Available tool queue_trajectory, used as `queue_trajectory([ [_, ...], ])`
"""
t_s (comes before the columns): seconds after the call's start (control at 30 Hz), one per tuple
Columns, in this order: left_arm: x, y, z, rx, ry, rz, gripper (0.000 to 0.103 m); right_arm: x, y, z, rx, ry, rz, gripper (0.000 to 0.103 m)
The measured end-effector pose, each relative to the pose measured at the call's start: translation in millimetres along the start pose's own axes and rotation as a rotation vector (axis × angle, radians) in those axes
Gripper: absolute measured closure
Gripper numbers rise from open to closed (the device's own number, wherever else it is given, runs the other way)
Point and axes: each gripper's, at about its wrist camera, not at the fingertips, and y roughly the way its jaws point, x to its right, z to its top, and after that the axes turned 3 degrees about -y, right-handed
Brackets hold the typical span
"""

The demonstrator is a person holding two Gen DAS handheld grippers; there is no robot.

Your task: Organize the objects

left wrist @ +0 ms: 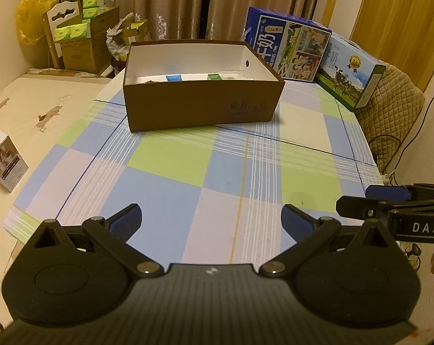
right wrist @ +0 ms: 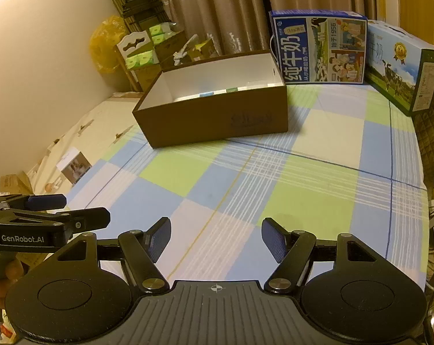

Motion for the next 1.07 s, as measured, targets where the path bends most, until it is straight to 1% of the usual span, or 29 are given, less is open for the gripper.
queue_trajectory([
  [0.63,10,-17,-15,0.020,-0.016,0.038,0.001,-2,-14,-13,0.007,-0.020,0.028,0.036],
  [1.07,21,-18,-25,0.012,-0.015,0.044,0.001,1,-20,-23,-0.001,-0.015,0.033,0.036],
])
